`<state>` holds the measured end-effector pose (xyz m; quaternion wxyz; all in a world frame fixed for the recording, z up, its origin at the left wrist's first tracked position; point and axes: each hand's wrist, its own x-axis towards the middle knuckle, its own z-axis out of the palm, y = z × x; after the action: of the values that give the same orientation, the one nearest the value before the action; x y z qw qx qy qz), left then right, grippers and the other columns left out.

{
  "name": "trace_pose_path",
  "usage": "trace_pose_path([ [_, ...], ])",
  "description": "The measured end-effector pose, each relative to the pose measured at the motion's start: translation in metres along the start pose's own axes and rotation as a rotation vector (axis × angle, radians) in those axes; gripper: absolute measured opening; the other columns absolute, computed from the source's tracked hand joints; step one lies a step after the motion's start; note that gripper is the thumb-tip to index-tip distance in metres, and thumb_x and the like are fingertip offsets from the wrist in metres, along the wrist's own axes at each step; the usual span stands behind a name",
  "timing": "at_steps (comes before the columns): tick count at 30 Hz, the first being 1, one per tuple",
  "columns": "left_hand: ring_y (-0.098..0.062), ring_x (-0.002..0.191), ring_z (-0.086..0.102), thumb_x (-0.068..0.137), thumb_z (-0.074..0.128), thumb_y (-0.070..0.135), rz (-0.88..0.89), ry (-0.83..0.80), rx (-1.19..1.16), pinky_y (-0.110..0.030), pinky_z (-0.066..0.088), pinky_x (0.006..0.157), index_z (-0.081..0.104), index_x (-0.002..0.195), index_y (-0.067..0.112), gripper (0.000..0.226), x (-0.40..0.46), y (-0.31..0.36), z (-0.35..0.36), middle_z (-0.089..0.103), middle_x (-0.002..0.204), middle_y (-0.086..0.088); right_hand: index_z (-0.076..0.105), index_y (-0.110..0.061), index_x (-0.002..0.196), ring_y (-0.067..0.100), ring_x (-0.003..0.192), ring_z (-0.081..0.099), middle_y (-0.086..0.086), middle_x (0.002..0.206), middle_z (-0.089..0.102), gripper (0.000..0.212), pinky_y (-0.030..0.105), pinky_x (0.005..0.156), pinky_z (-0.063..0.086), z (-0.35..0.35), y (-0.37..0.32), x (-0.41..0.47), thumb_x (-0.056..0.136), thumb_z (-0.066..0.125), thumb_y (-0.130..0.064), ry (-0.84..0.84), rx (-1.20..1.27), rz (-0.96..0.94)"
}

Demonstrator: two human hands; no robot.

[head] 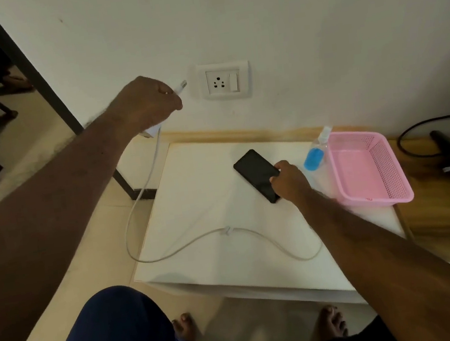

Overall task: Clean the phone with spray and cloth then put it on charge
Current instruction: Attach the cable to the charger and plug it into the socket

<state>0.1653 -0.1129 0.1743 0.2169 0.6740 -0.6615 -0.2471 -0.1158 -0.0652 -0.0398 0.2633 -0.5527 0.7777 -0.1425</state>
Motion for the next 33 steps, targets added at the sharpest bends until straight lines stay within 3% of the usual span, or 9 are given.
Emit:
trace_pose_path([
  [2,-0.024,0.083,0.064,0.084,0.066,0.04,0.065,0.053,0.074,-0.03,0.046,0.07,0.073,0.082,0.022,0.019,0.0,-0.003,0.002,0.067,0.076,0.003,0.045,-0.009,0.132,0.032,0.115,0.054,0.016,0.127,0.053,0.04,0.036,0.093,0.045,0.004,-0.002,-0.001,0.096,0.053,-0.025,0.046,-0.133,-0.035],
  [7,-0.025,0.084,0.059,0.085,0.051,0.048,0.147,0.197,0.233,-0.029,0.04,0.07,0.068,0.084,0.031,0.024,0.002,-0.004,0.007,0.061,0.072,0.008,0.048,-0.008,0.123,0.033,0.111,0.051,0.016,0.121,0.053,0.032,0.038,0.087,0.045,0.016,-0.003,-0.004,0.095,0.05,-0.023,0.147,-0.264,-0.059],
  [11,-0.026,0.091,0.061,0.087,0.05,0.051,0.177,0.26,0.284,-0.032,0.045,0.077,0.072,0.102,0.038,0.03,0.005,-0.003,0.012,0.066,0.088,0.007,0.048,-0.007,0.121,0.03,0.107,0.051,0.016,0.119,0.053,0.032,0.034,0.086,0.044,0.02,-0.002,-0.003,0.094,0.05,-0.025,0.196,-0.325,-0.081],
  [19,-0.029,0.095,0.062,0.09,0.047,0.052,0.182,0.249,0.326,-0.033,0.043,0.076,0.071,0.107,0.036,0.033,0.007,-0.003,0.022,0.07,0.101,0.002,0.05,-0.009,0.118,0.026,0.105,0.054,0.014,0.116,0.056,0.033,0.032,0.087,0.048,0.02,0.001,-0.005,0.095,0.053,-0.031,0.26,-0.411,-0.127],
  [23,-0.031,0.103,0.063,0.091,0.048,0.051,0.194,0.253,0.35,-0.036,0.047,0.082,0.071,0.111,0.033,0.035,0.003,-0.001,0.025,0.071,0.109,0.0,0.057,-0.012,0.113,0.024,0.097,0.054,0.01,0.106,0.061,0.036,0.034,0.078,0.049,0.011,-0.007,-0.03,0.093,0.054,-0.041,0.433,-0.359,-0.387],
  [24,-0.032,0.105,0.063,0.091,0.049,0.051,0.21,0.265,0.359,-0.037,0.047,0.084,0.072,0.112,0.032,0.036,0.001,0.0,0.025,0.071,0.111,-0.001,0.06,-0.013,0.114,0.026,0.099,0.054,0.009,0.107,0.061,0.039,0.036,0.079,0.049,0.013,-0.01,-0.042,0.091,0.056,-0.044,0.405,-0.297,-0.489],
  [26,-0.033,0.108,0.063,0.091,0.049,0.05,0.236,0.294,0.364,-0.038,0.048,0.086,0.072,0.114,0.03,0.038,0.0,0.004,0.026,0.071,0.113,-0.002,0.061,-0.017,0.12,0.027,0.108,0.05,0.007,0.114,0.06,0.049,0.039,0.086,0.047,0.026,-0.012,-0.069,0.088,0.056,-0.053,0.163,-0.265,-0.629],
  [29,-0.033,0.104,0.063,0.091,0.046,0.05,0.246,0.328,0.383,-0.036,0.045,0.079,0.072,0.112,0.029,0.04,-0.001,0.008,0.027,0.072,0.106,-0.001,0.062,-0.021,0.121,0.022,0.111,0.046,0.002,0.115,0.058,0.051,0.037,0.087,0.046,0.05,-0.01,-0.099,0.087,0.056,-0.058,-0.139,-0.323,-0.614],
  [33,-0.034,0.101,0.063,0.093,0.045,0.047,0.267,0.374,0.391,-0.037,0.047,0.078,0.073,0.109,0.023,0.041,-0.007,0.014,0.029,0.072,0.103,-0.005,0.063,-0.018,0.112,0.021,0.103,0.05,0.002,0.106,0.058,0.023,0.032,0.075,0.043,0.065,-0.001,-0.123,0.094,0.054,-0.029,-0.082,-0.377,-0.66],
])
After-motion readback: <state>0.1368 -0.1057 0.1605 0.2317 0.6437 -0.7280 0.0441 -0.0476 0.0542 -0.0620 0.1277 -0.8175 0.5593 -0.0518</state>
